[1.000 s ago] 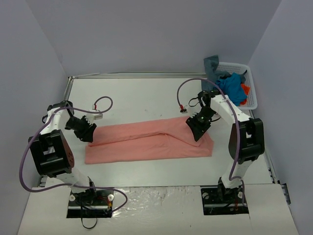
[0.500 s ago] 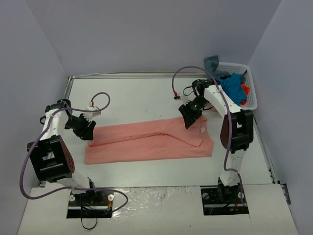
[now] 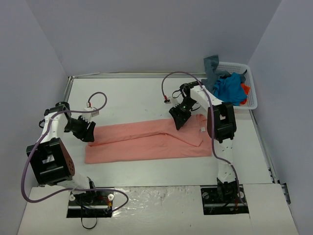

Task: Fold and stack the t-shirts
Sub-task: Fold the other side of the tshirt into a rectangle

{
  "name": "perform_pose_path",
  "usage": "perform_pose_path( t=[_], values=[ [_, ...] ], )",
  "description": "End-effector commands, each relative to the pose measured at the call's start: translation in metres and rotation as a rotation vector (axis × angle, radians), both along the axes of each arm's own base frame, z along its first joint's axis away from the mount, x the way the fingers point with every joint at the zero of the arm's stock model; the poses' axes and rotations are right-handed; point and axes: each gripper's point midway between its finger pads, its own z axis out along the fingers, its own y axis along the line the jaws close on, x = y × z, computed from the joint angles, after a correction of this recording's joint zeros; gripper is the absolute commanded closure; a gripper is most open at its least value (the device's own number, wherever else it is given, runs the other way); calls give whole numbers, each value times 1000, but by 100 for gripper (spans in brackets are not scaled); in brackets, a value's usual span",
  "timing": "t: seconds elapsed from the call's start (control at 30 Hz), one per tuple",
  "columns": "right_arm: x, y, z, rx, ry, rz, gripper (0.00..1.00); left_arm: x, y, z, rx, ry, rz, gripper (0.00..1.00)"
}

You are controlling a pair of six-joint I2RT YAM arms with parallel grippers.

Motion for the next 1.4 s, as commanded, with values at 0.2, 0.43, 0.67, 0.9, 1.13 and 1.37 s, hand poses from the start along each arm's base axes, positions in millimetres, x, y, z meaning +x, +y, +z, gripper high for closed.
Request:
perform_pose_path(
  t=[0.2,0.43,0.67,0.9,1.13,1.37],
  values=[
    [-17,5,3,-2,51,37,66,-2,-1,10,-14,-37,30,55],
    [-22,5,14,3,36,34,98,1,-4,17,-24,-62,32,55],
    [-29,11,44,14,-25,34,100,-1,-7,21,-36,-82,32,55],
    [-63,26,68,2,-52,88,100,-4,-8,24,-28,-100,28,55],
    [-110,25,56,-61,5,171,100,-8,-10,23,-32,-95,25,55],
    [-138,17,39,-104,69,215,82,-11,-12,21,-40,-95,22,55]
  ],
)
